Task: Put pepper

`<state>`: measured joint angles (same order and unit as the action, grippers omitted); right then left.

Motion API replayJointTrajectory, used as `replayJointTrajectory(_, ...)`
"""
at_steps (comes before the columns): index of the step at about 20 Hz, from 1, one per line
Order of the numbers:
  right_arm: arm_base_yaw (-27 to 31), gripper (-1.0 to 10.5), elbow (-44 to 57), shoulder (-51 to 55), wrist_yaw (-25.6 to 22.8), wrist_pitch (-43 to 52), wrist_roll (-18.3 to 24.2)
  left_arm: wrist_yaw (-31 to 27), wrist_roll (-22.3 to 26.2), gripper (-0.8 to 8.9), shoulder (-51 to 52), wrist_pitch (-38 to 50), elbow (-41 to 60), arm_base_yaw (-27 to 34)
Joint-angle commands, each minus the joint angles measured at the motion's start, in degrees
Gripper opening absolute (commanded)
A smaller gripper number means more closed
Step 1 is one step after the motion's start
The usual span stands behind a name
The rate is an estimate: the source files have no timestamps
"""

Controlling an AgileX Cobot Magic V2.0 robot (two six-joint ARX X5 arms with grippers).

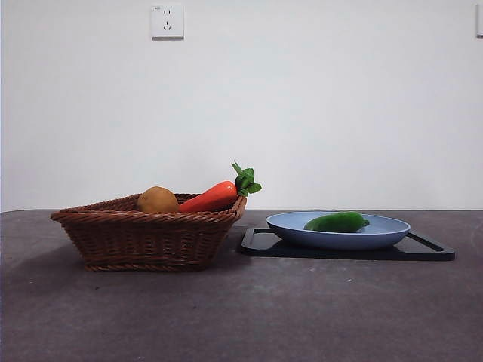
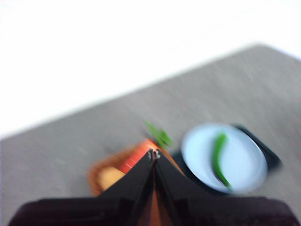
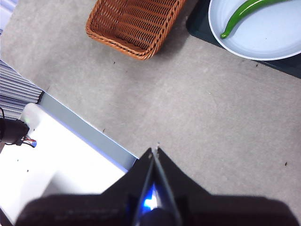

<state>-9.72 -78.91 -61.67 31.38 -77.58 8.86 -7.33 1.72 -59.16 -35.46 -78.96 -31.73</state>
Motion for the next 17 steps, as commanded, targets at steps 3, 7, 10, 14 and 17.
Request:
replayJointTrajectory(3, -0.09, 0.0, -1.16, -0.46, 0.04, -0.70, 0.66, 0.13, 6.47, 0.08, 10.03, 5.16, 2.58, 12.33)
replayJointTrajectory(7, -0.09, 0.0, -1.16, -0.46, 0.04, -0.70, 0.66, -0.04, 8.04, 0.08, 22.99, 17.29, 16.83, 23.89)
replayJointTrajectory(10, -0.09, 0.0, -1.16, -0.46, 0.02, -0.70, 0.66, -0.09, 9.01, 0.08, 32.02, 28.57, 32.15, 29.20)
replayJointTrajectory(14, -0.09, 0.0, -1.16, -0.46, 0.04, -0.70, 0.66, 0.11, 7.54, 0.08, 40.87, 38.03, 50.88, 32.59)
replayJointTrajectory(17, -0.09, 0.0, -1.16, -0.46, 0.02, -0.70, 0.68, 0.11, 5.31, 0.08, 45.79, 39.08, 61.07, 32.98)
